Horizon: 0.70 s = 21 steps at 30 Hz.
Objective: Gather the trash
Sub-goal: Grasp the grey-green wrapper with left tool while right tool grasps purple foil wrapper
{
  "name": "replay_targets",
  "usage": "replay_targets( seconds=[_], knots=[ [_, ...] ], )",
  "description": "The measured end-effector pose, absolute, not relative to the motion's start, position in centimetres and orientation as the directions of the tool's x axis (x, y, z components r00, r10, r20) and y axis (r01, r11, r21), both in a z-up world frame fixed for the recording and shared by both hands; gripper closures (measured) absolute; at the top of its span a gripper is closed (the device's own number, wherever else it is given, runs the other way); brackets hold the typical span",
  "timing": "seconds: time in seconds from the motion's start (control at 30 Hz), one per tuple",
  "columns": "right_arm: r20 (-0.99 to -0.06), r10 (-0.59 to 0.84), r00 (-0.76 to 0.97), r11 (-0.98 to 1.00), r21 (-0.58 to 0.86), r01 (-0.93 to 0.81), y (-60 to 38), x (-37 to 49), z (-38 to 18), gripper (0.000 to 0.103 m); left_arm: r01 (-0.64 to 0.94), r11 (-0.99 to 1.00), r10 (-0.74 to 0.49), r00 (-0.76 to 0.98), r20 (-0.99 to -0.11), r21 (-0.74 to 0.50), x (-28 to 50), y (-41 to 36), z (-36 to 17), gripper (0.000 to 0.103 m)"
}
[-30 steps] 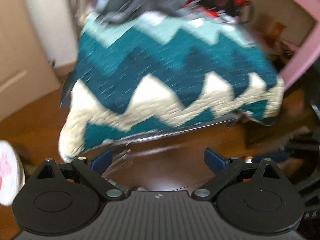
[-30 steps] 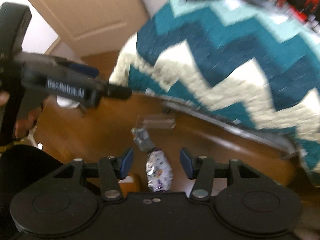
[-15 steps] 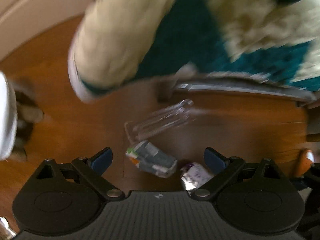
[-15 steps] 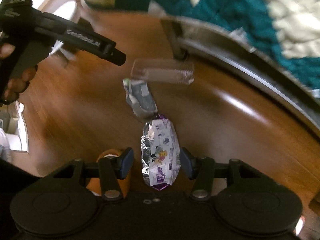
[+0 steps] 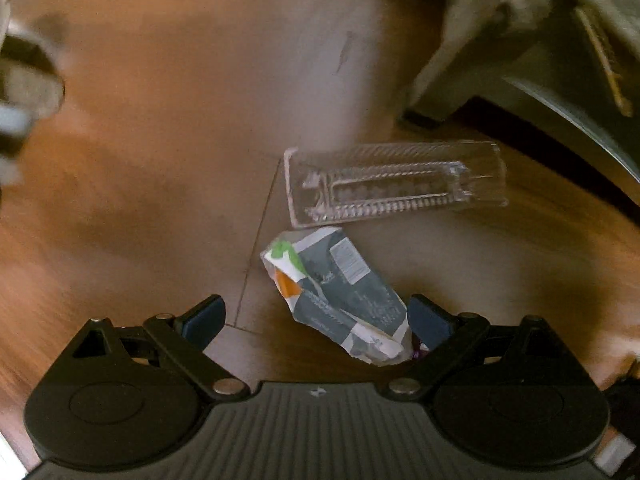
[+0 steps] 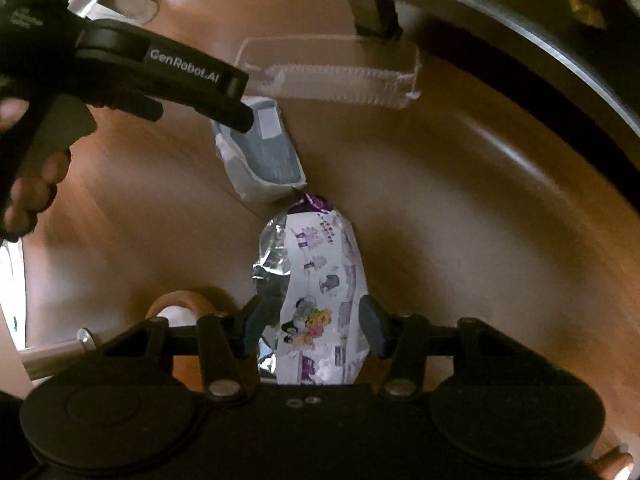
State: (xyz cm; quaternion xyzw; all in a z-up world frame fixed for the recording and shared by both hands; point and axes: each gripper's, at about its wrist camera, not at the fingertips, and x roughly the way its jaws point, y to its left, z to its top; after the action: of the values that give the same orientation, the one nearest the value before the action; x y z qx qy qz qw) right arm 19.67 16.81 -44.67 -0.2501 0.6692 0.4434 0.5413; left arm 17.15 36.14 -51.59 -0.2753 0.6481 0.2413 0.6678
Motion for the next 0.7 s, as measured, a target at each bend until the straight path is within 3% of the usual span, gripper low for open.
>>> replay_targets(
  seconds=[0.1, 0.4, 0.47, 0.53, 0.7],
  knots=[
    [-0.945, 0.133, -0.298, 0.484, 0.325, -0.813, 17.5, 19.6, -46.0, 0.052, -0.725, 0.683, -0.078, 0.041, -0.996, -0.083, 16.6, 36.5, -52.9, 0.005],
    [-0.96, 0.069, -0.273, 0.495, 0.27, -0.826, 19.5, 19.7, -48.7, 0.056, -0.767, 0.629, -0.174, 0.014, -0.985, -0.122, 15.7, 36.9, -56.3, 0.038],
    [-0.967, 0.036, -0.252, 0.493, 0.237, -0.837, 19.4, 19.6, -49.2, 0.062, -0.77, 0.624, -0.194, 0.009, -0.981, -0.13, 15.7, 36.7, -56.8, 0.046],
    [-0.96, 0.048, -0.277, 0.512, 0.262, -0.818, 18.9, 20.1, -49.4, 0.081, -0.764, 0.632, -0.198, -0.001, -0.98, -0.127, 15.8, 36.3, -57.3, 0.058],
    [-0.957, 0.074, -0.281, 0.57, 0.271, -0.775, 17.2, 21.9, -49.2, 0.092, -0.758, 0.637, -0.213, 0.005, -0.977, -0.142, 15.7, 35.6, -57.7, 0.074]
  ],
)
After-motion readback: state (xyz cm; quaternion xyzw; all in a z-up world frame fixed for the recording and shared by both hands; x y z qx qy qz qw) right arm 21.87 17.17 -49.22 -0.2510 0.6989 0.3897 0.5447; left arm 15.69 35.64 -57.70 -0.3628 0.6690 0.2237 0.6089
